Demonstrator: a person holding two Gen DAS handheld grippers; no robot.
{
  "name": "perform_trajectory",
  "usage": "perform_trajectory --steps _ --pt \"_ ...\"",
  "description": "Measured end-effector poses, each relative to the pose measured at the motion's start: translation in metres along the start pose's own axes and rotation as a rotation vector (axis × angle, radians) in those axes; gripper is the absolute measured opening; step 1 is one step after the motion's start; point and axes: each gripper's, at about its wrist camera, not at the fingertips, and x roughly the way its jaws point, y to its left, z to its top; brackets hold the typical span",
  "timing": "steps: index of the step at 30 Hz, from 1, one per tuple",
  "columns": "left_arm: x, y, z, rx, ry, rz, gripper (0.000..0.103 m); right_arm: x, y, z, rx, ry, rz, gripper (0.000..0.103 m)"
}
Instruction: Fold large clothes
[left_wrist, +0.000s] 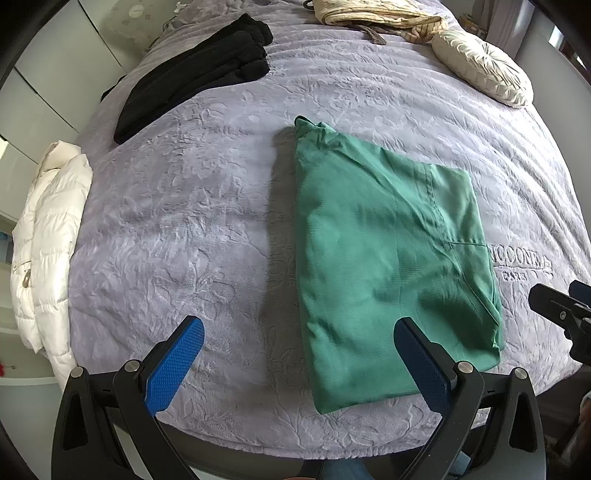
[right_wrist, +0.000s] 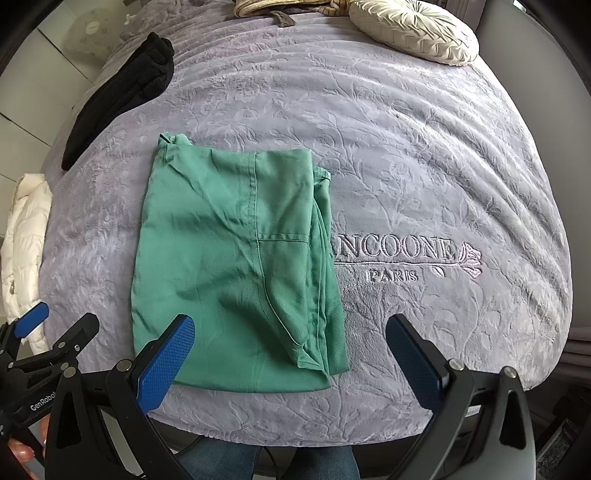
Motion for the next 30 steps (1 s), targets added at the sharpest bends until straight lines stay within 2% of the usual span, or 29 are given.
perform_trajectory --steps 30 --pt "0.0008 0.0008 -0.0001 0.010 0.000 -0.001 0.103 0.0018 0.0029 -0.0039 -0.001 -0.001 0.001 0.103"
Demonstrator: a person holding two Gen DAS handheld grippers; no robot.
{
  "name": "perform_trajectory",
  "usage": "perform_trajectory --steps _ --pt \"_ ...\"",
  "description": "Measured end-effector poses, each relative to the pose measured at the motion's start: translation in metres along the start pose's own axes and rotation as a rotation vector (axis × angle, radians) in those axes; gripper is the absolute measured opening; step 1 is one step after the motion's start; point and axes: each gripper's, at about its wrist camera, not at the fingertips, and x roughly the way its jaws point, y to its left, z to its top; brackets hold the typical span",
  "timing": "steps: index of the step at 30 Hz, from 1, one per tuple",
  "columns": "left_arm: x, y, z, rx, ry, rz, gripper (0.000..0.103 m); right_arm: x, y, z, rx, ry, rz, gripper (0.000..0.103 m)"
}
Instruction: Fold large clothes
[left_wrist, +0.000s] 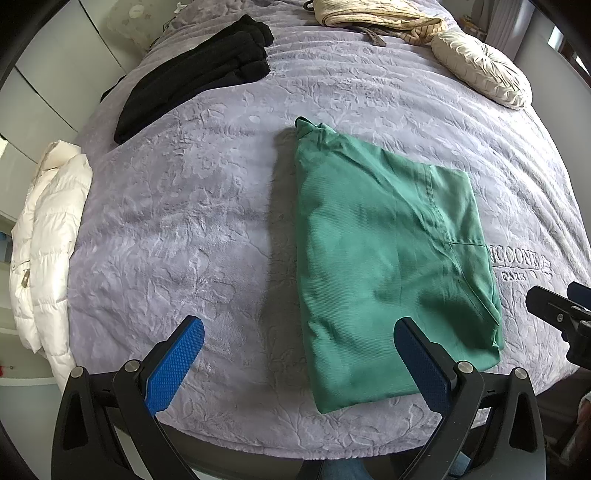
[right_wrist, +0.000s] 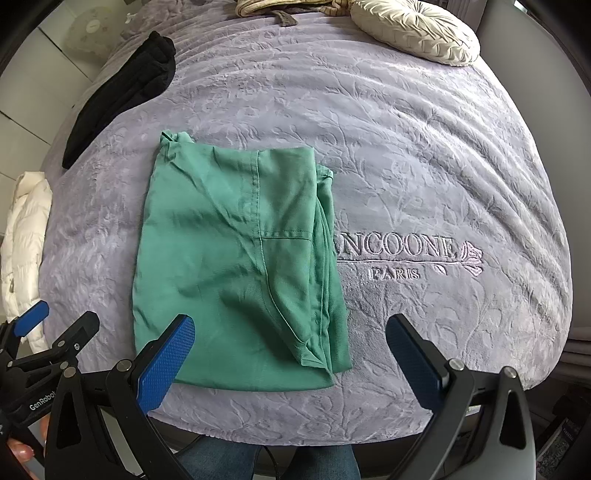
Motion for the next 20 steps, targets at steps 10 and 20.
perform_trajectory --steps 10,20 --pt "-0.0007 0.0001 -0.0008 -0.005 -0.004 0.001 0.103 0.0000 0.0009 0.0001 -0.002 0.002 -0.001 0.103" --pt "-0.0049 -0.0019 0.0001 0.023 -0.023 -0.012 0.103 0.0007 0.0027 -0.0028 -0.002 0.006 -0.002 0.103"
